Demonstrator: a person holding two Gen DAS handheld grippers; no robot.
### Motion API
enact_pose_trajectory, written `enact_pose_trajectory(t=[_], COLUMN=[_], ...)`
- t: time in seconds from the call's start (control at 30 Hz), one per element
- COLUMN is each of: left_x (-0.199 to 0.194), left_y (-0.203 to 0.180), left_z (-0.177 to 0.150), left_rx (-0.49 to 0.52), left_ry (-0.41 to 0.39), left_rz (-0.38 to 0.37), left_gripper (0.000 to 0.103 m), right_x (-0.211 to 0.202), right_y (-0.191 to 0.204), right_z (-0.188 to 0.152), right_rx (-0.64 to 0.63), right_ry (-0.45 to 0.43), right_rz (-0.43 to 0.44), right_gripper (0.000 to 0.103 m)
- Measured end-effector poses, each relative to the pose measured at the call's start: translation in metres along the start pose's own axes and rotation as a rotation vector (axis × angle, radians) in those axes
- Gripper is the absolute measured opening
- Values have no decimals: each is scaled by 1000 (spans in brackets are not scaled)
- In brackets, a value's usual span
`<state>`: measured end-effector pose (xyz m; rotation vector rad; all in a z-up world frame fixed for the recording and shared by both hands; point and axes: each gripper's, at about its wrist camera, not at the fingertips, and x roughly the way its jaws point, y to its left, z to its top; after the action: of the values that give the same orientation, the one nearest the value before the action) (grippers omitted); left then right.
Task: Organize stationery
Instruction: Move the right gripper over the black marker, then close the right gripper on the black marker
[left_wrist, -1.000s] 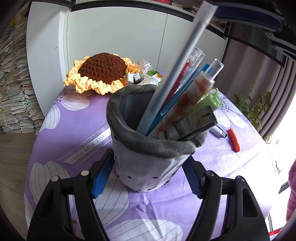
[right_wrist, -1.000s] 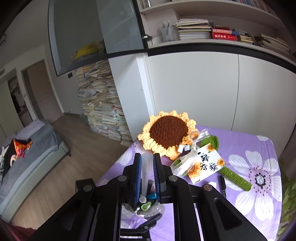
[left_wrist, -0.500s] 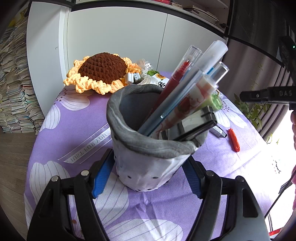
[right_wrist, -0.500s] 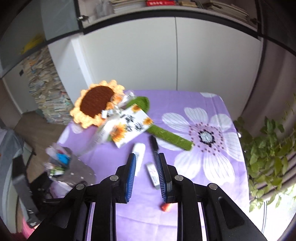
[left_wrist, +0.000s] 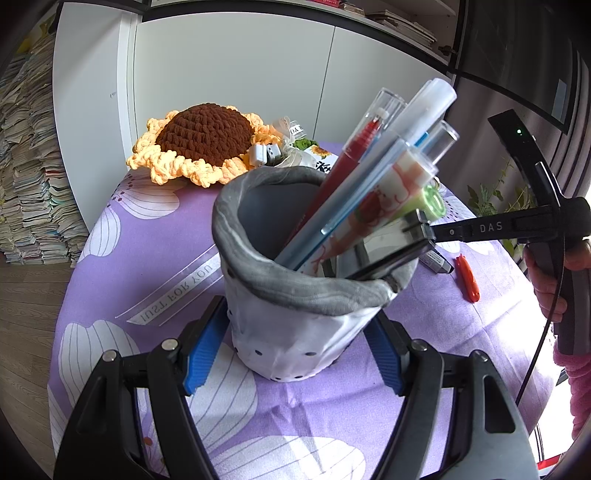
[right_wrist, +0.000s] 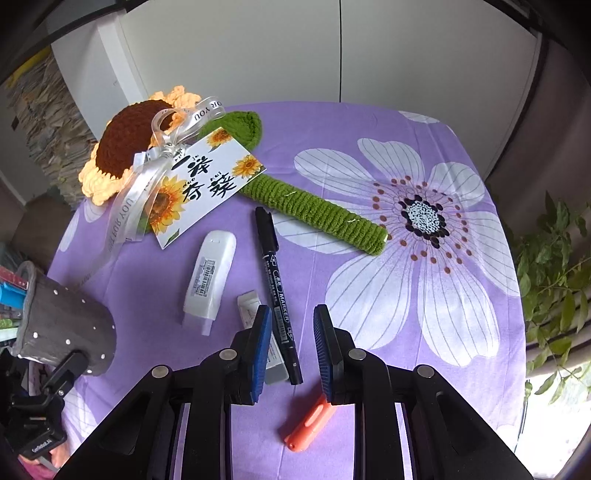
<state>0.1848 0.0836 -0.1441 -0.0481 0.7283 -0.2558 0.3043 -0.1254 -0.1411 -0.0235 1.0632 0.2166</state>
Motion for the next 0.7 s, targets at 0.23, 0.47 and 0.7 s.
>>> enact_pose_trajectory(t=[0.23,0.47,0.7], left_x=[0,4,7], left_y=[0,3,5], left_z=[-1,1,3], left_rx=[0,-3,-6], left_ry=[2,7,12], left_rz=[-1,-3,-4], left_gripper=[73,73,73], right_x=[18,8,-42], right_y=[-3,5,18], right_z=[-1,-4,-24], right_rx=[-6,-20,-30], right_ry=[41,19,-10], right_rz=[-15,-8,74], right_gripper=[23,11,10])
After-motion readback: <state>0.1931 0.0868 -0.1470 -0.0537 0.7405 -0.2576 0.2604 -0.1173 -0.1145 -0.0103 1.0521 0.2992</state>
